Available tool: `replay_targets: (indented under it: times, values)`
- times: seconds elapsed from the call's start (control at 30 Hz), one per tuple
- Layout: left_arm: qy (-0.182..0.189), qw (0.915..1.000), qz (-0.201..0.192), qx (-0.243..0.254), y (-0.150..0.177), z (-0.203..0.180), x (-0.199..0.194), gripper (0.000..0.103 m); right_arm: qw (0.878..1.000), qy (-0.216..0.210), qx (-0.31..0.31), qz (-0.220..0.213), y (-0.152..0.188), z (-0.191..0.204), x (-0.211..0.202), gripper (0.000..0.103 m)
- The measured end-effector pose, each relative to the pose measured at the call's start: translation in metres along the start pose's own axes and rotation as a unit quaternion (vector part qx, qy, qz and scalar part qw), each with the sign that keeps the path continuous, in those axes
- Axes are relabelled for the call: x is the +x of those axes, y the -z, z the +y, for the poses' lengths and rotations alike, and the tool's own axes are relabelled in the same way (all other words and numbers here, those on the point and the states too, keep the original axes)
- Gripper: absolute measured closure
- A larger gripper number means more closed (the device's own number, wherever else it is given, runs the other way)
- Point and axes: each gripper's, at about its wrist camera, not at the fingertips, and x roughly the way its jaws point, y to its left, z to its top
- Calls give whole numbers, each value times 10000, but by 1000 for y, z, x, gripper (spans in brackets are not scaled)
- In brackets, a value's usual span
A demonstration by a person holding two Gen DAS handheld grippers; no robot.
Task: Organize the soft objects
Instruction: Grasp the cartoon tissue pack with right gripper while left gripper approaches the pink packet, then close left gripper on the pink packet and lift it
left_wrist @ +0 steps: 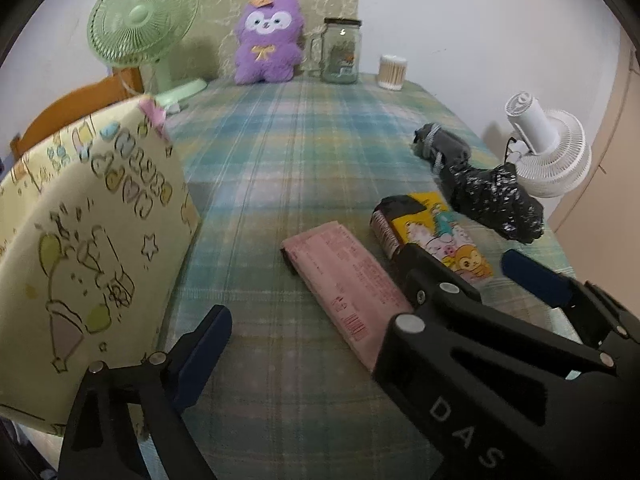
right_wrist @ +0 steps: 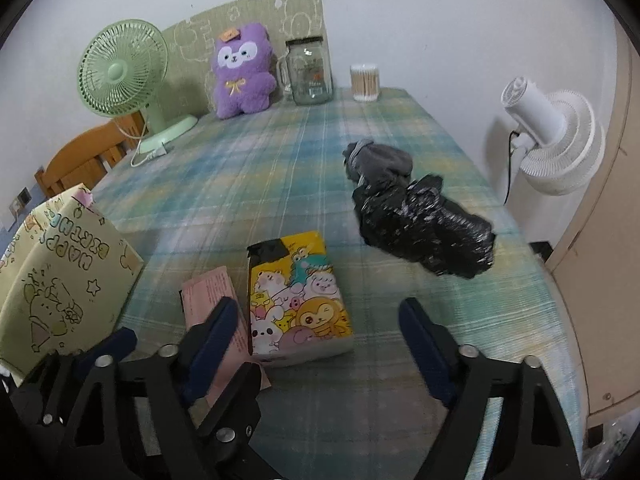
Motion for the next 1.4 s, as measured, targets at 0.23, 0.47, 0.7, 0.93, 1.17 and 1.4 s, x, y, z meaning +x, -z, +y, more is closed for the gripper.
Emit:
replay_targets:
  times: [0.23, 0.47, 0.7, 0.93, 1.17, 1.4]
  values:
    - [-52, 10000, -4, 70, 0, -1, 3, 11, 9998, -50, -89, 147, 0, 1, 6, 47]
    - [32, 10000, -45, 22, -2, -6, 3, 10, 10000, 31, -22, -9, -3, -7, 2, 51]
    - [54, 9998, -116, -117, -10, -12, 7, 10, 9999, 68, 18, -121, -12, -18, 0, 51]
    - [-92, 10000, -27, 17, -19, -15, 19, 19, 9999, 54, 15, -148, -16, -22, 1, 51]
    - [0, 9998, -57, 205, -20, -16, 17, 38, 9998, 72, 23, -164, -16, -22, -1, 51]
    - [172, 9987, -112, 474, -17, -22, 12, 62, 9998, 116, 85, -137, -9, -23, -5, 50]
